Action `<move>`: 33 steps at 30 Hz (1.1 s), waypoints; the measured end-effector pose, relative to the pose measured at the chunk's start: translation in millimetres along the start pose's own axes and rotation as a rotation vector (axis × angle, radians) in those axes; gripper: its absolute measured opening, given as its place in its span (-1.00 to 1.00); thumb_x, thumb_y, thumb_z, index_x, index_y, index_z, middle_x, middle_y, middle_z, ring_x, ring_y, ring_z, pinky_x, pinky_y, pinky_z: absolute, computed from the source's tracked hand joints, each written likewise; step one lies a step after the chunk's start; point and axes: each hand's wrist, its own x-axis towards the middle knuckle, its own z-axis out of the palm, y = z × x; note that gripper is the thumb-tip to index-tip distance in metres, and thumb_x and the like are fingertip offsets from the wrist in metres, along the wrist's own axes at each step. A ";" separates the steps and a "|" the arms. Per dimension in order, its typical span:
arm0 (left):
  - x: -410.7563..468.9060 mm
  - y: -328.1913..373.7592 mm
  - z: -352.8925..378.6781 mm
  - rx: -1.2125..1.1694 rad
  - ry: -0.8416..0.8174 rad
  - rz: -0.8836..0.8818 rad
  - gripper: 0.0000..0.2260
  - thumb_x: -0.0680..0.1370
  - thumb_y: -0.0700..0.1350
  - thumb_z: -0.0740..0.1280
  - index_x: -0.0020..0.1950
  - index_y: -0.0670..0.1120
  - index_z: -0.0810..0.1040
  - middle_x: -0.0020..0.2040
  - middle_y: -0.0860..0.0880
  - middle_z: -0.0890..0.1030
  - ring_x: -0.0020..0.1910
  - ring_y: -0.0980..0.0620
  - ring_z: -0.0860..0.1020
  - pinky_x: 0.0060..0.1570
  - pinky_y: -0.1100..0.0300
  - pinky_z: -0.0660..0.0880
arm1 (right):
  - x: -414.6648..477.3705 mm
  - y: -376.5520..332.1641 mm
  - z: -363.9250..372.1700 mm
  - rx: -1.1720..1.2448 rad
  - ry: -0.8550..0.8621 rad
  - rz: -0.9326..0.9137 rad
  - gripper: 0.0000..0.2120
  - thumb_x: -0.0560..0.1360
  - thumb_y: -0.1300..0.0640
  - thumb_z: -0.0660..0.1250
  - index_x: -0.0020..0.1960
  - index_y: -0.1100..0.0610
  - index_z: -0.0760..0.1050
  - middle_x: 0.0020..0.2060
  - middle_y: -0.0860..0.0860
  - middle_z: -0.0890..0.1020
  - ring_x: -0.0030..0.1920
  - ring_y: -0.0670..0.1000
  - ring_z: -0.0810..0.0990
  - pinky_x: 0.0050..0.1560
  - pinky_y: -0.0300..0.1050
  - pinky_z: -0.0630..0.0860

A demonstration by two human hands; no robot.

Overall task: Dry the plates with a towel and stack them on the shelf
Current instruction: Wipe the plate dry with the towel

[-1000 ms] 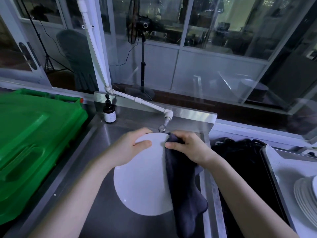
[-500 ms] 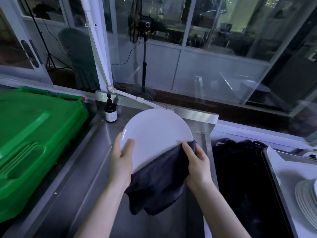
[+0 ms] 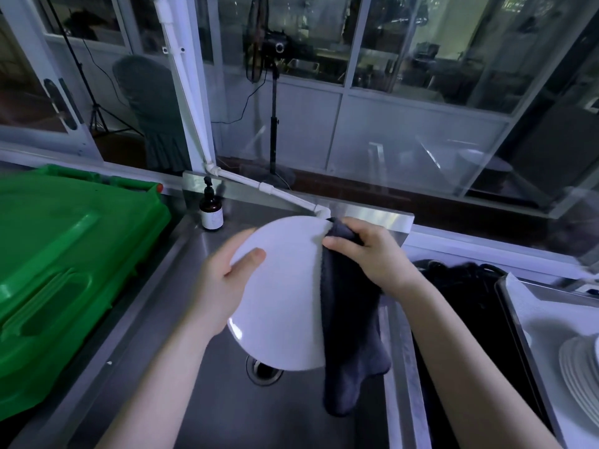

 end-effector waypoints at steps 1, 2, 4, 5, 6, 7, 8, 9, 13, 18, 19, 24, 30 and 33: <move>-2.0 -3.6 0.9 -0.069 0.068 -0.032 -0.75 0.59 -0.12 0.36 0.15 0.22 0.63 0.11 0.19 0.69 0.18 0.14 0.61 0.22 0.06 0.51 | -9.2 8.7 5.4 0.146 0.089 0.064 -0.94 0.50 0.14 0.43 -0.11 0.12 0.59 -0.25 -0.08 0.62 -0.17 -0.16 0.54 -0.10 -0.31 0.47; -3.9 -7.4 2.9 -0.135 0.146 -0.064 -0.76 0.57 -0.08 0.36 0.16 0.21 0.64 0.09 0.15 0.70 0.17 0.06 0.62 0.19 0.00 0.53 | -19.5 16.4 13.6 0.336 0.174 0.156 -0.98 0.50 0.15 0.42 -0.10 0.09 0.62 -0.18 -0.08 0.68 -0.11 -0.12 0.61 -0.06 -0.27 0.52; -6.5 -11.5 9.4 -0.239 0.279 -0.126 -0.77 0.58 -0.07 0.34 0.13 0.25 0.64 0.05 0.15 0.71 0.11 0.07 0.65 0.12 0.00 0.57 | -37.7 28.0 30.4 0.607 0.258 0.365 -0.93 0.52 0.13 0.41 -0.11 0.04 0.68 -0.08 0.04 0.73 -0.01 0.01 0.69 -0.03 -0.14 0.58; -6.7 -12.3 11.7 -0.255 0.305 -0.137 -0.74 0.61 -0.09 0.33 0.09 0.29 0.64 0.03 0.18 0.71 0.05 0.15 0.66 0.04 0.07 0.59 | -43.5 32.8 34.8 0.651 0.251 0.428 -0.90 0.53 0.11 0.40 -0.12 0.06 0.68 -0.06 0.08 0.73 0.01 0.05 0.70 -0.04 -0.12 0.59; -6.7 -12.9 12.8 -0.248 0.290 -0.132 -0.70 0.63 -0.12 0.31 0.05 0.32 0.64 0.02 0.21 0.71 0.01 0.21 0.66 -0.03 0.15 0.58 | -46.3 35.9 36.4 0.663 0.228 0.459 -0.89 0.54 0.10 0.39 -0.09 0.09 0.68 -0.04 0.10 0.73 0.03 0.06 0.70 -0.04 -0.12 0.60; -6.7 -13.7 11.9 -0.226 0.243 -0.119 -0.67 0.65 -0.13 0.29 0.05 0.34 0.64 0.03 0.22 0.71 0.00 0.24 0.66 -0.06 0.20 0.57 | -46.7 36.6 35.0 0.667 0.207 0.462 -0.87 0.55 0.11 0.38 -0.05 0.13 0.68 -0.02 0.11 0.72 0.05 0.06 0.69 -0.04 -0.14 0.61; -5.2 -14.8 9.8 -0.193 0.185 -0.105 -0.68 0.65 -0.13 0.28 0.10 0.33 0.63 0.06 0.20 0.71 0.05 0.22 0.66 -0.02 0.18 0.58 | -45.0 36.2 32.4 0.662 0.202 0.453 -0.86 0.55 0.12 0.38 -0.02 0.18 0.66 -0.02 0.12 0.72 0.06 0.07 0.69 -0.03 -0.14 0.62; -1.8 -15.1 6.0 -0.153 0.132 -0.102 -0.70 0.65 -0.12 0.28 0.18 0.28 0.61 0.13 0.16 0.70 0.13 0.15 0.64 0.09 0.10 0.58 | -42.0 34.6 28.9 0.643 0.206 0.435 -0.86 0.54 0.14 0.38 -0.01 0.21 0.65 -0.02 0.13 0.72 0.07 0.08 0.68 0.00 -0.14 0.61; 21.5 1.4 -12.9 0.050 -0.059 -0.026 -0.68 0.64 -0.08 0.32 0.25 0.34 0.55 0.20 0.24 0.65 0.22 0.21 0.58 0.27 0.05 0.48 | -25.8 25.2 12.2 0.483 0.154 0.312 -0.91 0.53 0.14 0.40 -0.11 0.14 0.65 -0.11 0.07 0.73 -0.02 0.01 0.68 -0.04 -0.17 0.59; 37.6 26.3 -5.8 0.540 -0.508 0.156 -0.70 0.61 -0.07 0.38 0.12 0.38 0.51 0.09 0.39 0.60 0.14 0.43 0.49 0.05 0.49 0.35 | -4.4 5.8 10.2 -0.067 -0.134 0.049 -0.86 0.50 0.12 0.44 -0.08 0.20 0.64 -0.18 0.07 0.71 -0.14 -0.19 0.54 -0.03 -0.15 0.51; 37.4 25.8 -4.2 0.547 -0.527 0.176 -0.70 0.60 -0.08 0.39 0.15 0.34 0.52 0.10 0.40 0.58 0.16 0.43 0.48 0.04 0.52 0.33 | -4.0 4.9 13.9 -0.093 -0.151 0.027 -0.81 0.49 0.12 0.44 -0.05 0.26 0.63 -0.15 0.13 0.70 -0.13 -0.17 0.52 0.00 -0.10 0.51; 9.1 -6.6 -9.3 0.144 0.029 0.024 -0.76 0.43 0.14 0.43 0.09 0.29 0.60 0.02 0.34 0.65 0.00 0.31 0.59 0.00 0.30 0.48 | -21.0 23.2 19.0 0.064 0.167 0.091 -0.78 0.50 0.09 0.43 -0.20 0.24 0.56 -0.35 0.03 0.58 -0.23 -0.14 0.48 -0.19 -0.11 0.45; -22.6 -34.4 18.3 -0.141 0.252 -0.129 -0.82 0.44 0.17 0.38 0.03 0.29 0.59 0.03 0.18 0.70 0.04 0.17 0.65 -0.01 0.10 0.49 | -47.3 44.3 45.3 0.660 0.385 0.413 -0.83 0.49 0.03 0.43 -0.14 0.14 0.65 -0.11 0.11 0.71 -0.03 0.02 0.65 0.05 -0.07 0.55; -11.8 -20.8 7.5 -0.082 0.134 -0.052 -0.83 0.50 0.05 0.35 0.02 0.33 0.60 0.04 0.20 0.70 0.03 0.23 0.65 0.02 0.13 0.51 | -42.6 40.3 35.2 0.557 0.317 0.378 -0.78 0.48 0.02 0.45 -0.13 0.19 0.62 -0.15 0.11 0.68 -0.06 0.03 0.63 0.04 -0.01 0.53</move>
